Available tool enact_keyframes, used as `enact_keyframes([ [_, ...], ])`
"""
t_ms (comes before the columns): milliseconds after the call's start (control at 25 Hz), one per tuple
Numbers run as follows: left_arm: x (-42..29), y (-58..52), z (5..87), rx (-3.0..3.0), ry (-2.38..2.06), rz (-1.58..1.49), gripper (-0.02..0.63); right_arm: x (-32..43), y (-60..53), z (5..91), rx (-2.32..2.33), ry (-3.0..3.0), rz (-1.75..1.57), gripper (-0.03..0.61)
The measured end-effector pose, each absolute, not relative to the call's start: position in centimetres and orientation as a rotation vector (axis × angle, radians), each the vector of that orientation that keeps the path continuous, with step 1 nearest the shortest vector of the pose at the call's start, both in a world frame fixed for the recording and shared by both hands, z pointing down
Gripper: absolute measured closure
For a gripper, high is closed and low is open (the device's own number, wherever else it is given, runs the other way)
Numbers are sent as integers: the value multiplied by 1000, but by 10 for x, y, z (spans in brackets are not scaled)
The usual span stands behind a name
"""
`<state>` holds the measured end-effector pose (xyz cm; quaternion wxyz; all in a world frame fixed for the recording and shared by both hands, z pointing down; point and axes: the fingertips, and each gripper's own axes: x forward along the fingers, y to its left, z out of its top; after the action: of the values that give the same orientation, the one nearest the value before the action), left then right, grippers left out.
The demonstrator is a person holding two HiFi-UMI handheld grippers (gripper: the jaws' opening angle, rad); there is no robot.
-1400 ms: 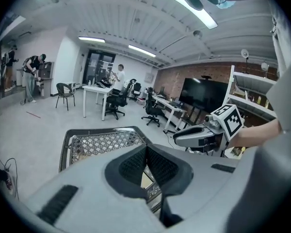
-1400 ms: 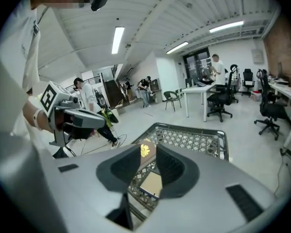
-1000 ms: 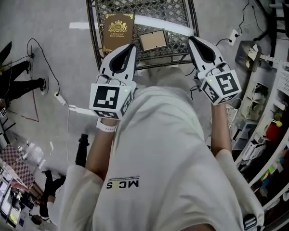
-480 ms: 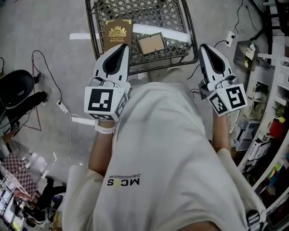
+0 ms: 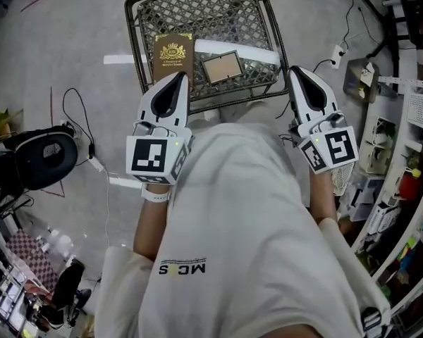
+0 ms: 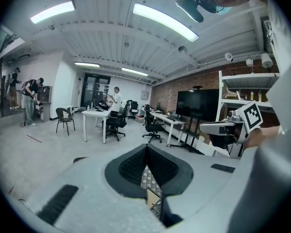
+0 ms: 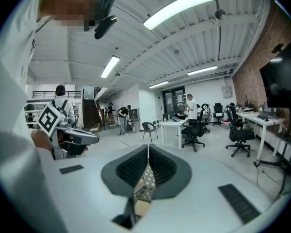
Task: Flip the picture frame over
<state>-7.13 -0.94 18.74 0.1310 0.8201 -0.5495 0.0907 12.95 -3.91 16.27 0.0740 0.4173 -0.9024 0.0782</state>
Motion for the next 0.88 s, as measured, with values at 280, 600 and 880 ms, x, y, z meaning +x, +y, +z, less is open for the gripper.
enact_keyframes([
  [280, -73, -9, 186, 2383, -1604, 257, 594, 119, -39, 161, 1225, -2716, 219, 555],
  [600, -75, -9, 187, 2378, -1602, 250, 594, 112, -36, 161, 1200, -2719, 220, 555],
  [880, -74, -9, 186, 2382, -1597, 243, 594, 113, -34, 161, 1209, -2712, 223, 555],
])
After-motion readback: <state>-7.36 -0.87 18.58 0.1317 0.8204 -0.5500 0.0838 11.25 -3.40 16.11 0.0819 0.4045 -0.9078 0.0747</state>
